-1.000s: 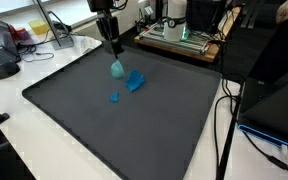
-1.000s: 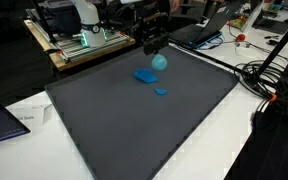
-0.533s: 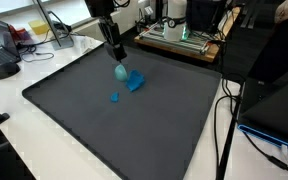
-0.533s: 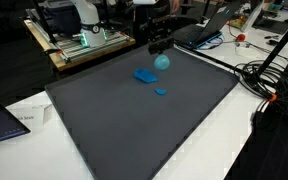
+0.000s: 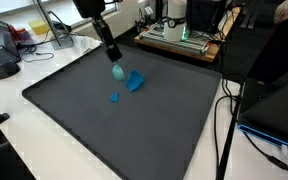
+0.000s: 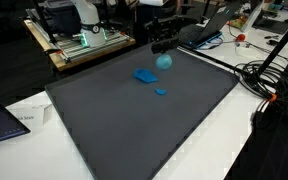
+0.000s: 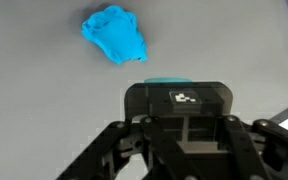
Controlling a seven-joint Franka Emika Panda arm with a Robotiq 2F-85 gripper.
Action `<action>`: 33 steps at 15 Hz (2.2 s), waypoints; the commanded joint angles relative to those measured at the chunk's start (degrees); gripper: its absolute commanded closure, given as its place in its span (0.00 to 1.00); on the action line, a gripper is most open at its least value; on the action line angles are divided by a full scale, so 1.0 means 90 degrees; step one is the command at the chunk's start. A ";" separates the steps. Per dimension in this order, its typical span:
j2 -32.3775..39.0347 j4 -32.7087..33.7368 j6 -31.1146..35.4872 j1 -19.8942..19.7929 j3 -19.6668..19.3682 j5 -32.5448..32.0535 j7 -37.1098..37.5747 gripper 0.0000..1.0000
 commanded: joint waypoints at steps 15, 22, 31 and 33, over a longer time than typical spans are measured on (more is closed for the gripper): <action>0.1564 0.2093 -0.1020 -0.1121 -0.0233 0.1607 -0.0436 0.79; 0.2082 0.2619 -0.0946 -0.1334 -0.0240 0.1833 -0.0358 0.79; 0.2598 0.2880 -0.0955 -0.1568 -0.0198 0.1904 -0.0444 0.79; 0.2601 0.2783 -0.0920 -0.1602 -0.0201 0.1920 -0.0471 0.79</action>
